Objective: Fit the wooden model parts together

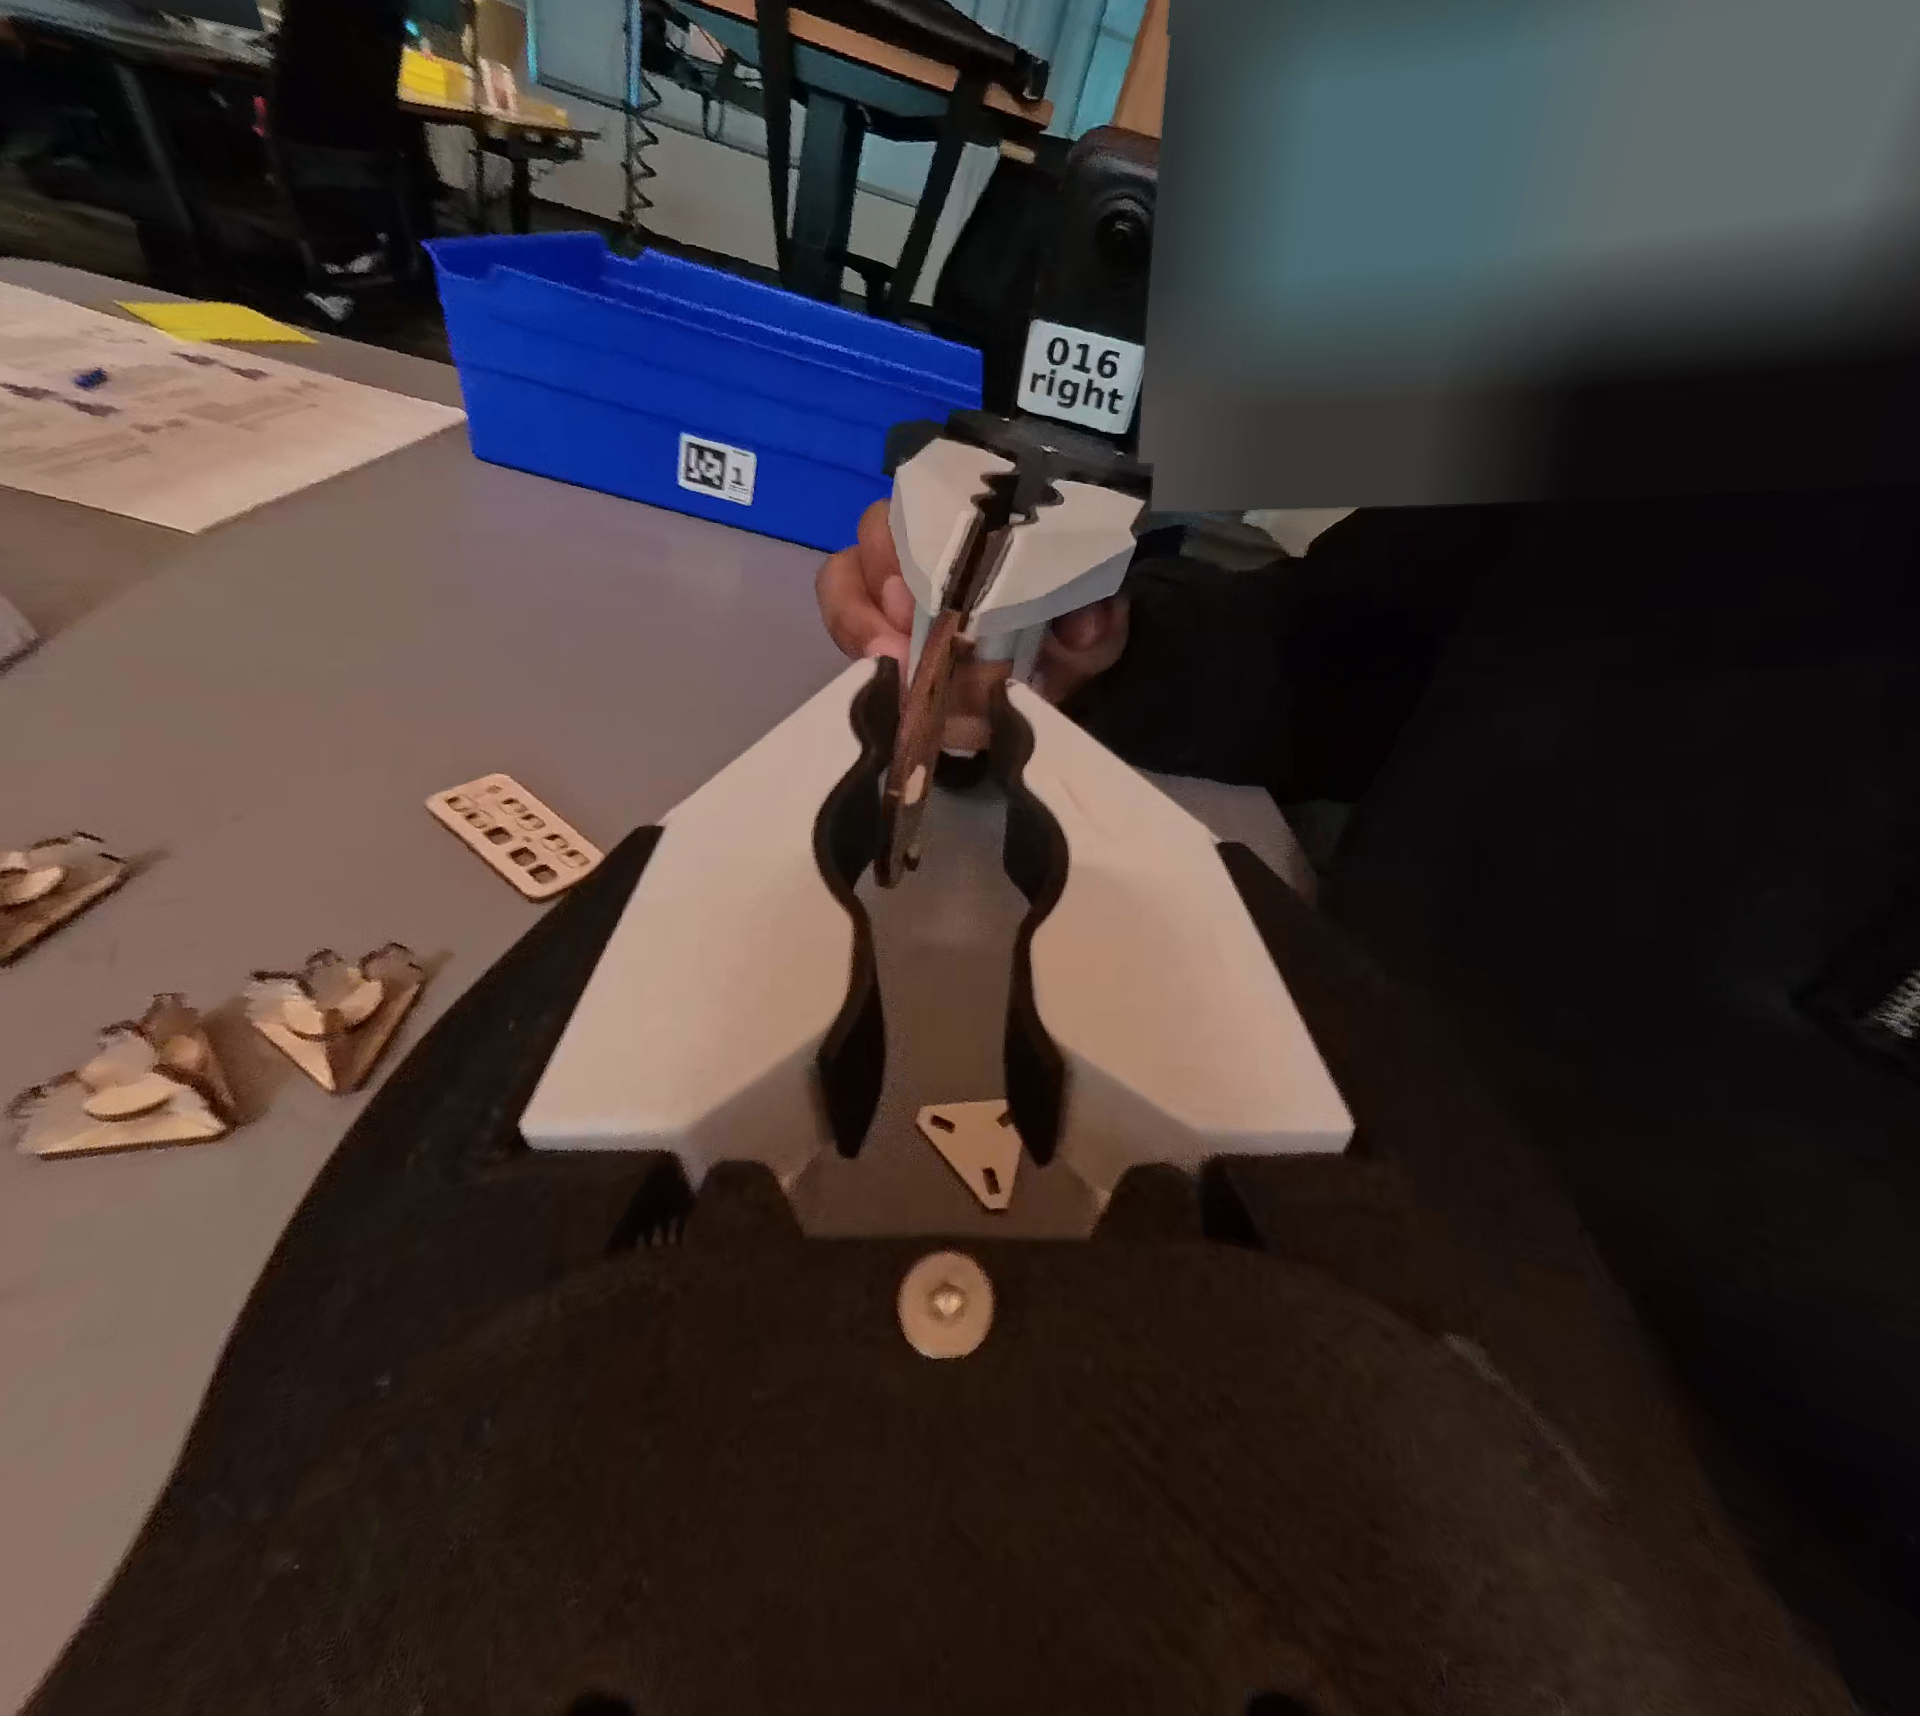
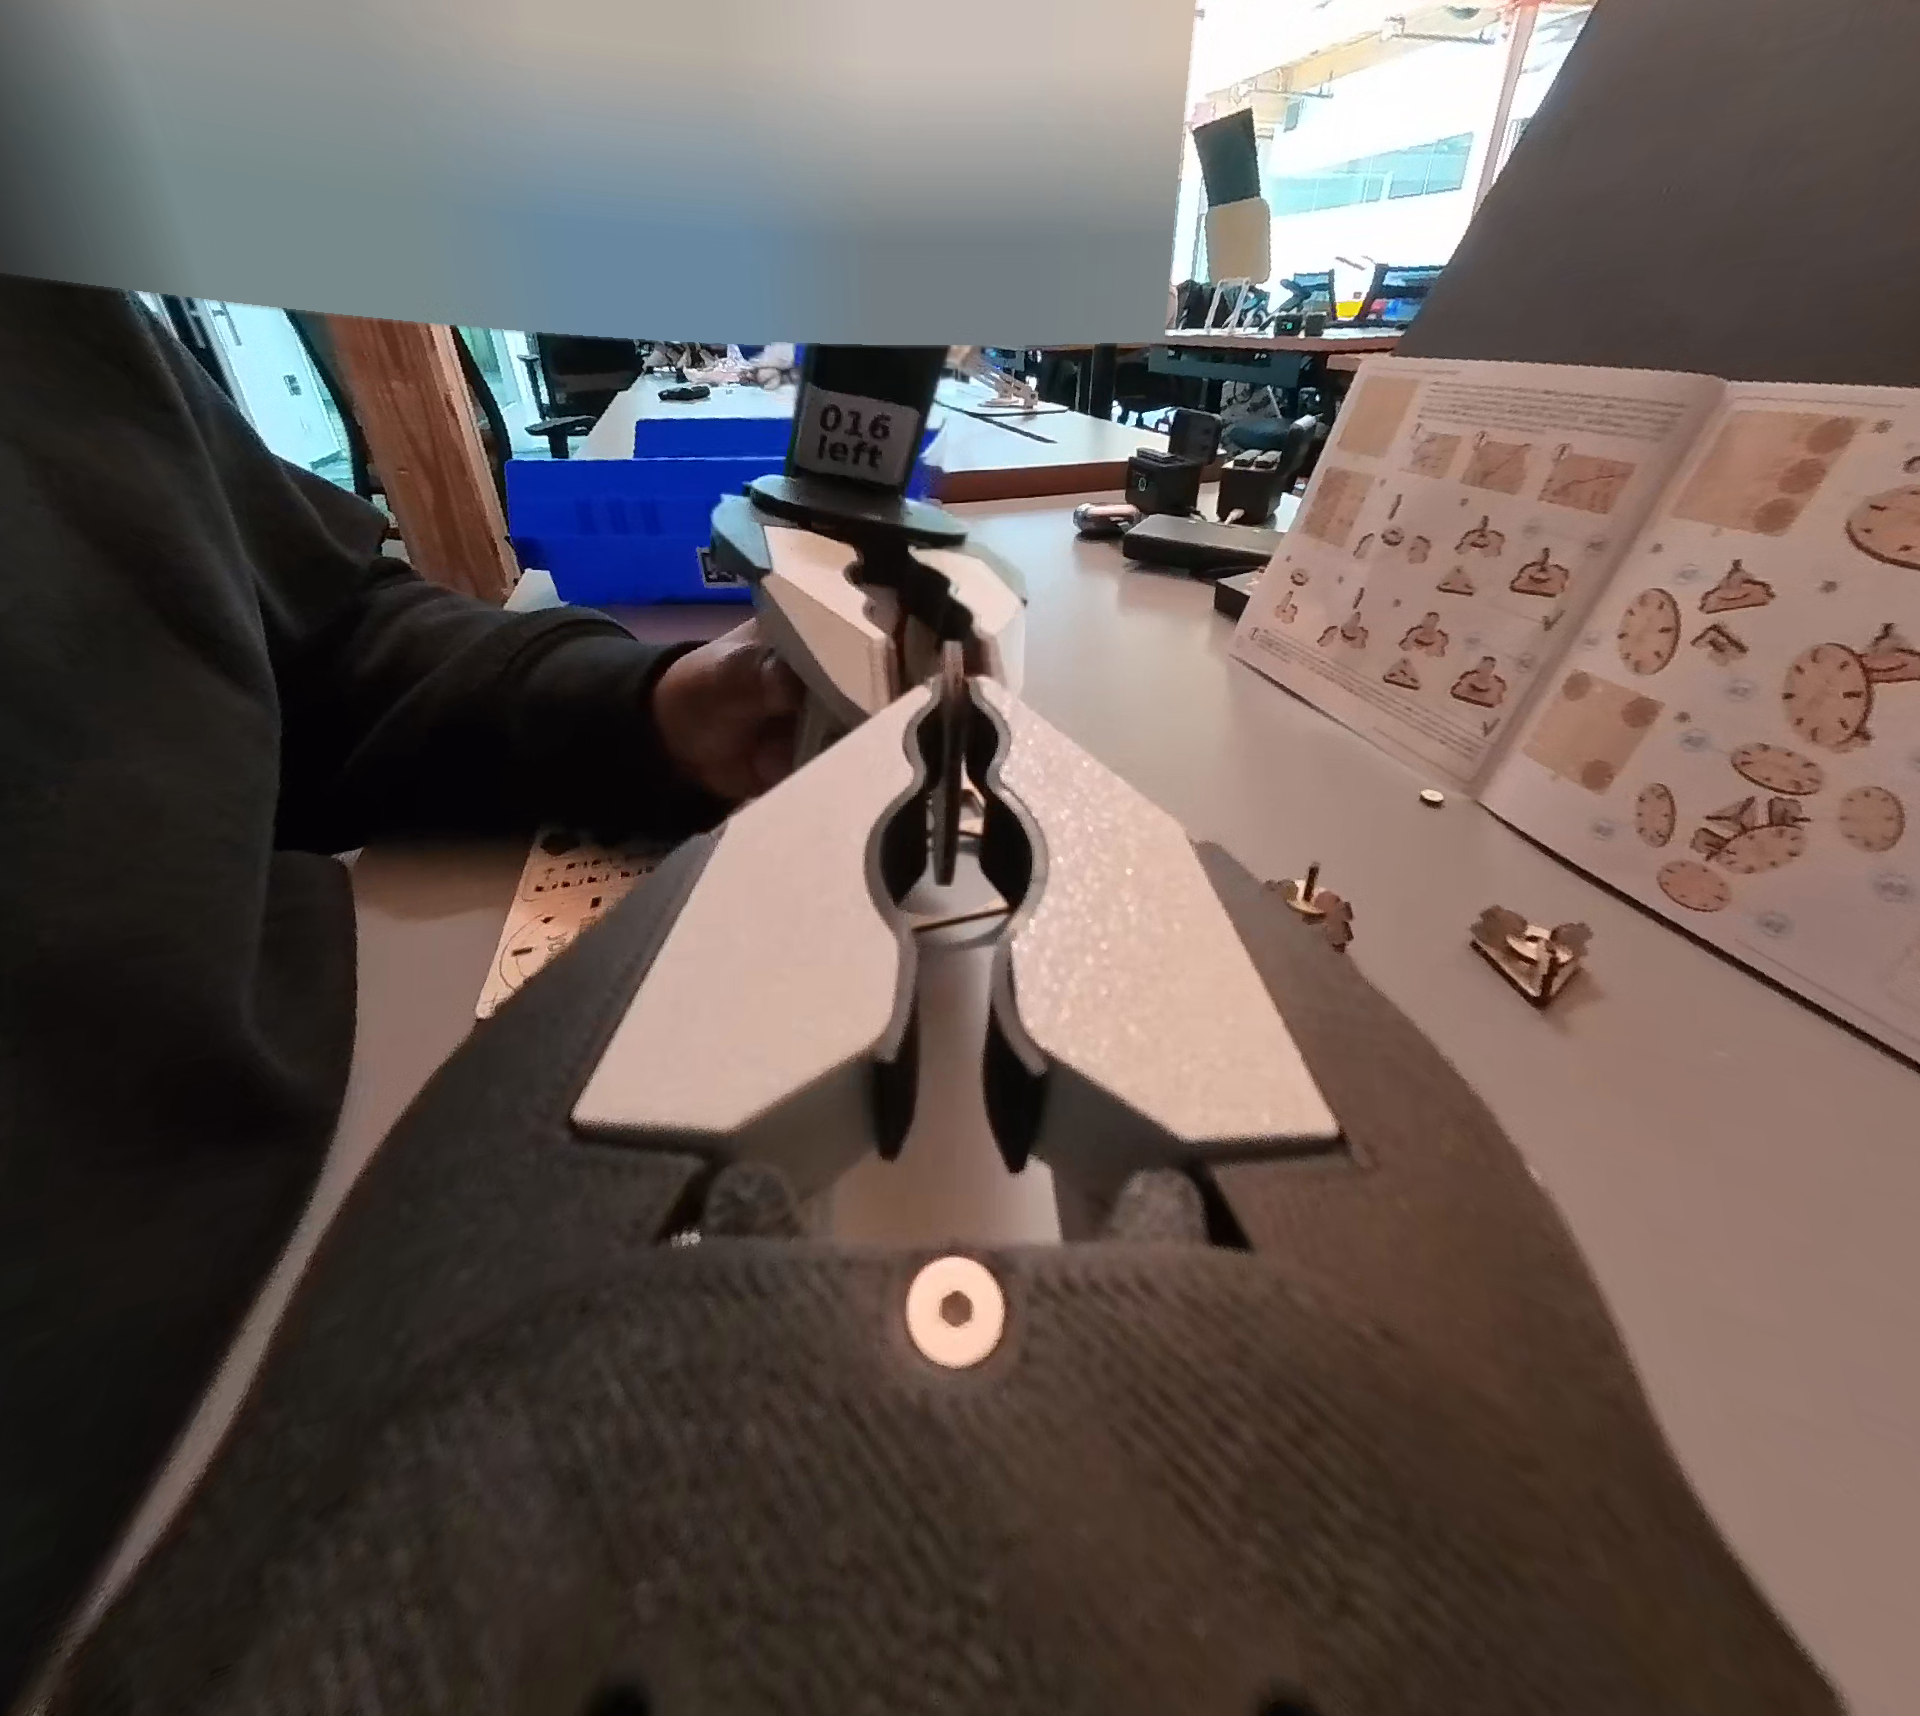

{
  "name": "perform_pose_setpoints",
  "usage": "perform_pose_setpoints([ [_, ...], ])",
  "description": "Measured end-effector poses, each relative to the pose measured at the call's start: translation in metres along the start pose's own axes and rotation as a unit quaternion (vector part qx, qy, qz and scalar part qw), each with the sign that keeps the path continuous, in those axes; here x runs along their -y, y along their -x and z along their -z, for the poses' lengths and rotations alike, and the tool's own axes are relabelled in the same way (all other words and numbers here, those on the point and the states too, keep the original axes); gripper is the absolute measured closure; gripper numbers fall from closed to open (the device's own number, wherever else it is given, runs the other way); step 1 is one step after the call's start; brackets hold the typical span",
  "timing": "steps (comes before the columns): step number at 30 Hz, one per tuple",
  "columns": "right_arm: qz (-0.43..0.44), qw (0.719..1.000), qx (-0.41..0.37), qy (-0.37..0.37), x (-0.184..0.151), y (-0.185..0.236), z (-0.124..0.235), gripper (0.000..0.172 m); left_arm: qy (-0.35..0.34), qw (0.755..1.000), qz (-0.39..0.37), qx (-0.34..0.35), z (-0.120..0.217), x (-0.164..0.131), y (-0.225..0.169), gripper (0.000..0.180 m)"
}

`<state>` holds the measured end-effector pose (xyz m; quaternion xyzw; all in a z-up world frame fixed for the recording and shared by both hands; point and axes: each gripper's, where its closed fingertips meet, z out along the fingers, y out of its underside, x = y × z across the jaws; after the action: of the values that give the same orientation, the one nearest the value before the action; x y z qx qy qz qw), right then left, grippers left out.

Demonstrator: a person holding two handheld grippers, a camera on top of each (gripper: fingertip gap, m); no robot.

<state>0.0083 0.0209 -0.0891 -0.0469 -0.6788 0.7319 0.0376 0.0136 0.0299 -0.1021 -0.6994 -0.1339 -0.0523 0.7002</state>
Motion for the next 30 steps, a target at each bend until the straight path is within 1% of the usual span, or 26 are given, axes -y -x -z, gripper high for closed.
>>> perform_pose_setpoints([
  [1,0.0,1.0,0.0,0.003,-0.001,0.0,0.0,0.172,-0.003,1.0,-0.014,0.009,0.001,0.002,0.001,0.162],
  [3,0.001,1.0,0.003,0.008,-0.003,0.0,0.0,0.172,-0.003,0.999,-0.04,0.022,0.001,0.004,0.0,0.163],
  [10,-0.006,1.0,0.017,0.012,-0.004,0.005,-0.002,0.172,0.026,0.994,-0.095,0.036,0.0,-0.001,-0.005,0.178],
  [13,-0.018,0.999,0.027,0.006,-0.001,0.007,-0.002,0.172,0.037,0.993,-0.107,0.041,0.0,0.001,-0.007,0.178],
  [15,-0.019,0.999,0.03,0.005,0.0,0.008,-0.002,0.172,0.042,0.992,-0.108,0.042,0.0,0.001,-0.008,0.178],
  [25,-0.02,0.999,0.037,0.0,0.003,0.01,-0.001,0.172,0.028,0.998,-0.059,0.014,0.0,0.004,-0.012,0.18],
  [28,-0.021,0.999,0.032,0.006,0.0,0.007,-0.002,0.172,0.025,0.997,-0.072,0.024,0.0,0.002,-0.008,0.18],
  [30,-0.022,0.999,0.028,0.008,-0.001,0.004,-0.001,0.172,0.028,0.995,-0.085,0.039,0.0,0.0,-0.004,0.177],
])
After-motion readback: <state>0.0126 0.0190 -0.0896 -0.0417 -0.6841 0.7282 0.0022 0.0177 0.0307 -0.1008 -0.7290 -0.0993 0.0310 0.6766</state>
